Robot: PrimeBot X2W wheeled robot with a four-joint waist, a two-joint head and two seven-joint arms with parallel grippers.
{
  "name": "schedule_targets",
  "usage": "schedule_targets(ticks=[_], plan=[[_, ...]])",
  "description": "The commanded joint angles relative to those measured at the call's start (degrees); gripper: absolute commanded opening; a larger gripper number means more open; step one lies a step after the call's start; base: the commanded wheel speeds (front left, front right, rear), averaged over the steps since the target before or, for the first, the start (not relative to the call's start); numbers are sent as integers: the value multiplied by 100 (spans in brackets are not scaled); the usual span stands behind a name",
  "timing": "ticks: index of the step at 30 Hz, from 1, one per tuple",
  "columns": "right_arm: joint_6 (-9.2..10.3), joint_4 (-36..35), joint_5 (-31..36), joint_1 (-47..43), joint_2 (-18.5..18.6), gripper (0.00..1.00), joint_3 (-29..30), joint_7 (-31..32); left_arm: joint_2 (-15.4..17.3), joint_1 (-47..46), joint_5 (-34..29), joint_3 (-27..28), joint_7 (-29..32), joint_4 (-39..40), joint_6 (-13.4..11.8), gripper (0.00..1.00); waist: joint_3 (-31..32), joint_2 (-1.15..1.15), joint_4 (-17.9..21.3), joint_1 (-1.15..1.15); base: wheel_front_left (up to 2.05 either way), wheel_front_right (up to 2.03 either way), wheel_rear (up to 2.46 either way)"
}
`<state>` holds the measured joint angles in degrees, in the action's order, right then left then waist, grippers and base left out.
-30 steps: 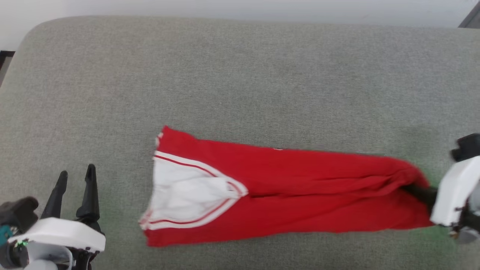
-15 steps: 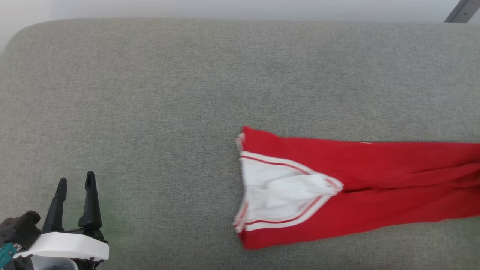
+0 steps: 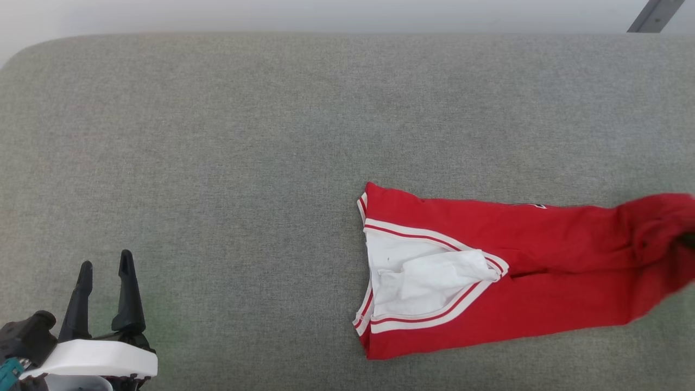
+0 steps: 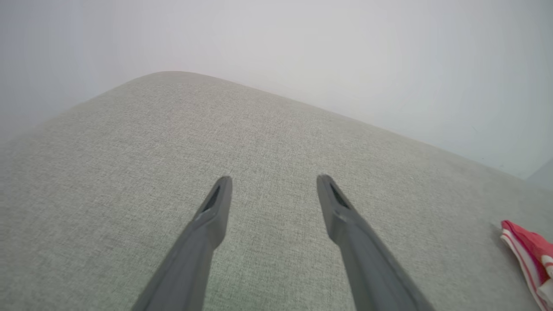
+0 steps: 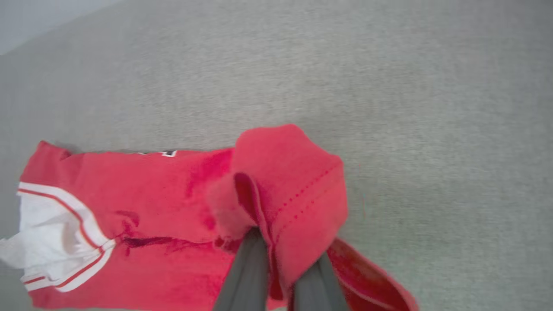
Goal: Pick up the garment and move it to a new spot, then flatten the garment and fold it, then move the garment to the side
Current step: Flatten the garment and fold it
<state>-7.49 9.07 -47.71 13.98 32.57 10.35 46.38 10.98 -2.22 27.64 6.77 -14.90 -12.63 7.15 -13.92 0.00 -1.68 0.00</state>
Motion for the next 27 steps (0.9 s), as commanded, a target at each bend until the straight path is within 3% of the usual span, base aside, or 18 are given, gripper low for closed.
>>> schedule_targets(ticks=[1,6,10,16,26,27], plan=[[-1,-311,-128,-134,-70,0,-85,45,-23,-14,-53,41,-38,4,34,100,16,0,7,0,0,0,0],[-1,-1386,-316,-401,-326,0,-505,198,-95,15,-59,26,-38,20,33,100,51,0,15,0,0,0,0],[-1,-1862,-230,-320,-654,0,-1049,277,-95,-42,-3,-84,-38,9,35,100,100,0,-78,0,0,0,0],[-1,-1787,-90,-18,-1019,0,-1782,187,-85,-80,63,-211,-37,-37,36,100,170,0,-267,0,0,0,0],[-1,-939,-36,540,-1360,0,-2786,-223,-125,-102,173,-320,-38,-96,36,100,242,0,-538,0,0,0,0],[-1,-850,27,599,-1343,22,-2840,-270,-124,-93,177,-328,-38,-98,36,100,255,0,-553,0,0,0,0]])
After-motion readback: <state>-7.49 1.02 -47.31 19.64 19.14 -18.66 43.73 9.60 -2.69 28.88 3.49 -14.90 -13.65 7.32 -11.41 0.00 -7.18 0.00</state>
